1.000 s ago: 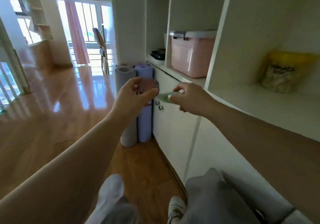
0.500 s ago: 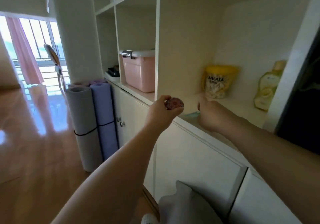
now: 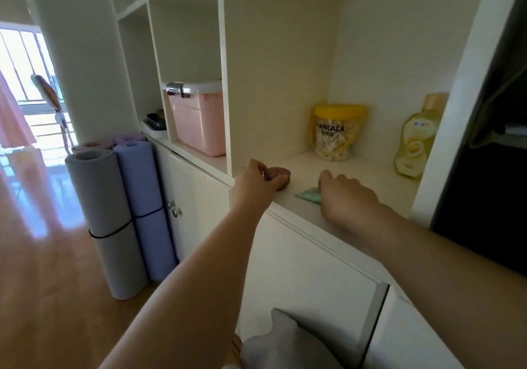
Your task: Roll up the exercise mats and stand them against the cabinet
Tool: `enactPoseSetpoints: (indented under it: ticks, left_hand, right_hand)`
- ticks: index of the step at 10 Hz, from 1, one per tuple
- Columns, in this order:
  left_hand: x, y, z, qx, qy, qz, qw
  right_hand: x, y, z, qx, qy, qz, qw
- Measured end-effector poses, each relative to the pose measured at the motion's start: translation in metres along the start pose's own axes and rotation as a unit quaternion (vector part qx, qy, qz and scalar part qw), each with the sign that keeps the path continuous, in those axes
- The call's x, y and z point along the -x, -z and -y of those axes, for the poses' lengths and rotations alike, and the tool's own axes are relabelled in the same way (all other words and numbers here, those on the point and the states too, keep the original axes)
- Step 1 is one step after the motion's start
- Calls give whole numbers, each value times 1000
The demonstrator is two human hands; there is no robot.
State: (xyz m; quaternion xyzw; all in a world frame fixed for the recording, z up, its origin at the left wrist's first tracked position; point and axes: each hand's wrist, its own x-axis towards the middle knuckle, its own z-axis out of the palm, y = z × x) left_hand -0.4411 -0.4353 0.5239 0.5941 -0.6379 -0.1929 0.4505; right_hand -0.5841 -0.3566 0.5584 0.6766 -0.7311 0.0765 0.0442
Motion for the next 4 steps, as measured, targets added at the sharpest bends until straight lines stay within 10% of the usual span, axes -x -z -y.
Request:
enactPoseSetpoints:
  ticks: [4]
  left_hand:
    - [12,10,4,-41,-36,27,998]
  right_hand:
    - [-6,-1,-1,17,15,-15,1000]
